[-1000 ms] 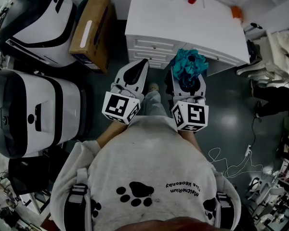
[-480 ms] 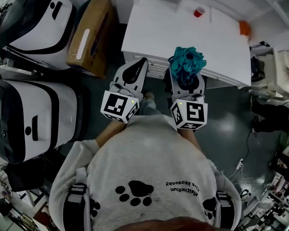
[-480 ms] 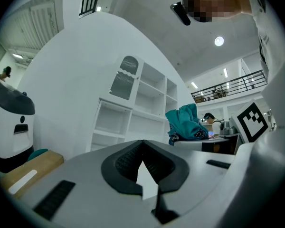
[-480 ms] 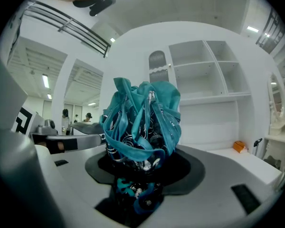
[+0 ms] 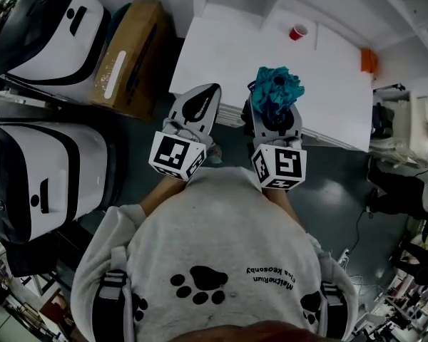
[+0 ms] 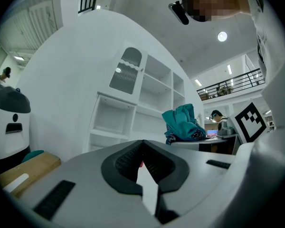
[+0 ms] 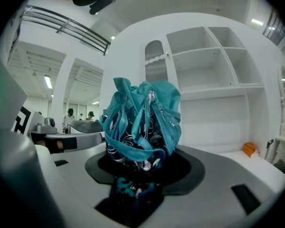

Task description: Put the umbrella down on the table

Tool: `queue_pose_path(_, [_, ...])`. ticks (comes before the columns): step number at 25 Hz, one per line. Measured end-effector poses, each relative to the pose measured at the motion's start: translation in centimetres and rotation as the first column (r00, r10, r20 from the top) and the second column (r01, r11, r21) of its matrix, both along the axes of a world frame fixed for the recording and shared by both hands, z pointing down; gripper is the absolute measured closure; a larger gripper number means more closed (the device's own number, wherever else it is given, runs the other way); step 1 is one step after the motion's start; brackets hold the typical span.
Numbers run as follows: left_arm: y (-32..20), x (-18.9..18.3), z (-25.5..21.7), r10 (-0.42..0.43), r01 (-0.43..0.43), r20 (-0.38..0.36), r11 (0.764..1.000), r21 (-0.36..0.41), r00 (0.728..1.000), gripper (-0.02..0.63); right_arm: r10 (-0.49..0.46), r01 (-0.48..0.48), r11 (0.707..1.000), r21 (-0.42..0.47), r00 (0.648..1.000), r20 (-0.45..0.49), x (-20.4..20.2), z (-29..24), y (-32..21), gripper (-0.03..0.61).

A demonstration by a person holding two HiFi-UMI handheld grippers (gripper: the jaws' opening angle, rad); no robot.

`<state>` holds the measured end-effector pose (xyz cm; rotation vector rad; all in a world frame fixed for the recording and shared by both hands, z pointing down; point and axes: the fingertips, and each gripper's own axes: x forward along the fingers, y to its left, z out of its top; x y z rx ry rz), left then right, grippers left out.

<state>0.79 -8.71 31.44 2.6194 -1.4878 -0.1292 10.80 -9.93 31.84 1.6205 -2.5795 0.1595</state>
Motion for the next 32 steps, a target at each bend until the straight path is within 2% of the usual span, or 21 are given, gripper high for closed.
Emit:
queue_pose_path(5, [-0.3,0.3,0.9,-0.016,0.016,0.004,1.0,-0.007,1.0,0.603,-0.02,0.02,1.0,-0.008,1.0,0.005,0.2,1.0,-0.5,0.319])
queue_pose_path(14, [-4.9,-0.2,1.7,-0.026,0.026,0.005,0.998,-0.056,1.0,0.603,-0.03,0.031,0.998,-0.051,1.0,0.008,-0.7,1.5,-5.4,0.319])
queue_pose_path(32, [-11.3,-1.0,4.4,0.043,-0.04,0.026,0.993,-0.113,0.999,0.603,-0.007,0.002,0.994,-0.107,0.999,-0.048,-2.6,4.4,-10.5,0.319])
